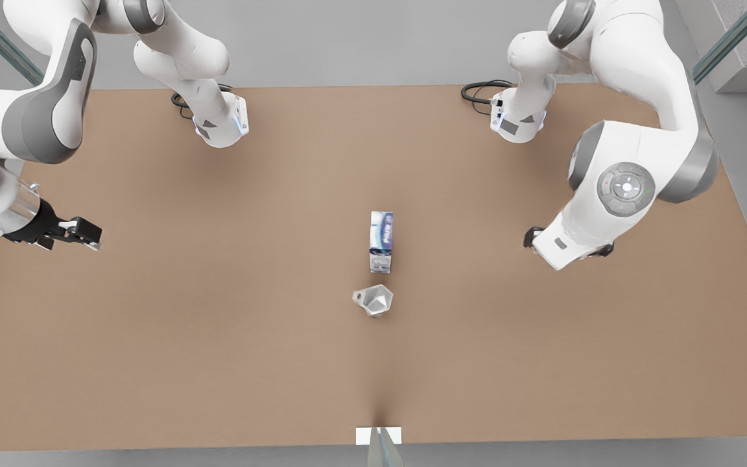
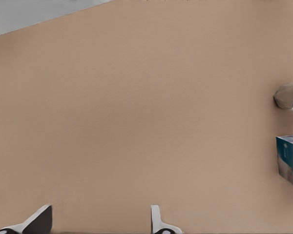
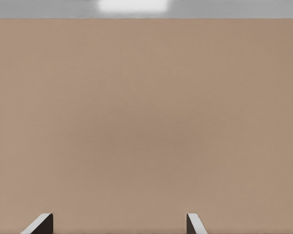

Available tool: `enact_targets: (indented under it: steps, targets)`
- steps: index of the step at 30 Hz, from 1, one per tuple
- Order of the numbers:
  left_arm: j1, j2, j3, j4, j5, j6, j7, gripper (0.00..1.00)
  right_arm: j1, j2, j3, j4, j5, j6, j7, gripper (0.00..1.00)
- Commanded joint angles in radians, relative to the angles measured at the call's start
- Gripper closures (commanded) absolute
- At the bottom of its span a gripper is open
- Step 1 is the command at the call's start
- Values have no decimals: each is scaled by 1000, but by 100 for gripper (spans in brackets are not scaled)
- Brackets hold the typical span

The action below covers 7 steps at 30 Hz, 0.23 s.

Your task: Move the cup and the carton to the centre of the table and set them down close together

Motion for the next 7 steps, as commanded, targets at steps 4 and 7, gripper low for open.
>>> enact_targets:
  steps: [4, 7]
  targets:
    - [33, -165, 64, -142, -23, 91, 51, 0, 3, -2, 0, 0, 1, 1, 3, 0]
    - [32, -193, 81, -182, -55, 122, 50, 0, 1, -3, 0, 0, 2, -1, 5, 0]
